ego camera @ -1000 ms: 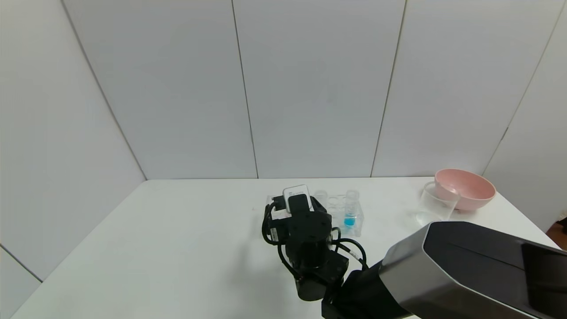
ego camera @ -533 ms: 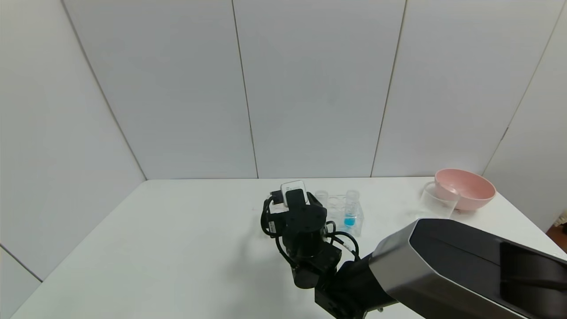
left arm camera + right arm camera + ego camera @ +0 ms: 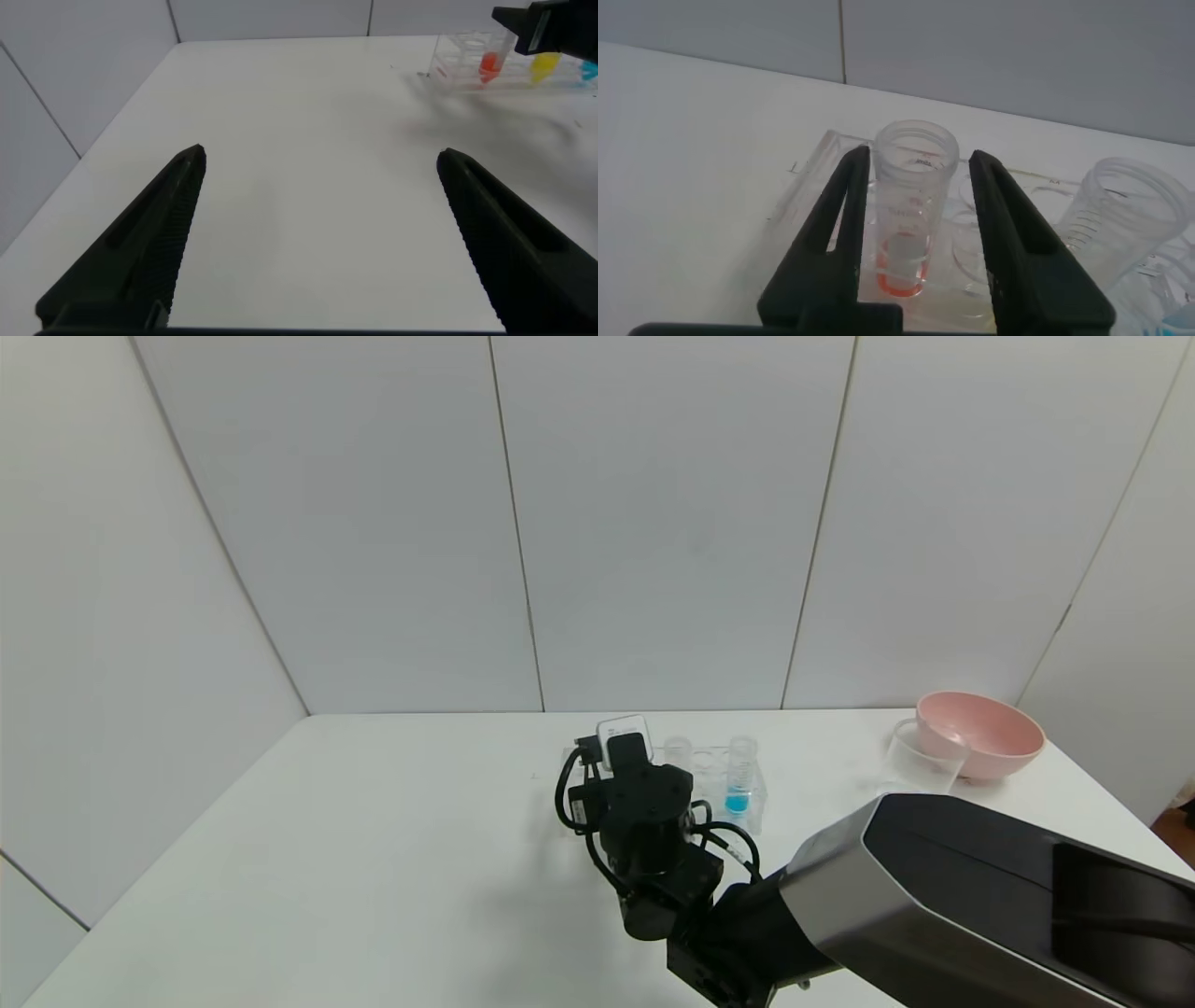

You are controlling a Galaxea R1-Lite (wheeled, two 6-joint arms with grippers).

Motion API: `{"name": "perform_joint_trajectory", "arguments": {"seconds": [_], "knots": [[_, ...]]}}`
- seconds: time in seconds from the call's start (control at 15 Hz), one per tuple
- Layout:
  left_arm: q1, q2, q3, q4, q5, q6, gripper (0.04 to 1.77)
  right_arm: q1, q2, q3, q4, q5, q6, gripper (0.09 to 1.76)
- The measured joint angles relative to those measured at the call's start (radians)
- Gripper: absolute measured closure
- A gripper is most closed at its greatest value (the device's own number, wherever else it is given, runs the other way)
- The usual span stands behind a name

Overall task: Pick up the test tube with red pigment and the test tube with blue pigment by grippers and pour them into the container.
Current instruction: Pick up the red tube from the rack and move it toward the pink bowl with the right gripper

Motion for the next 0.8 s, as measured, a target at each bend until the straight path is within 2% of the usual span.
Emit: {"name": "perform_joint_trajectory", "arguments": {"seconds": [0.13,0.8], "knots": [[0.0,0.0,0.0,0.0,0.0,0.0,0.05,0.003,-0.006,0.008,-0.005,-0.001,0.0,1.36],[0.0,0.0,0.0,0.0,0.0,0.0,0.05,0.012,-0.053,0.016,-0.008,-0.002,-0.04,1.36]]}}
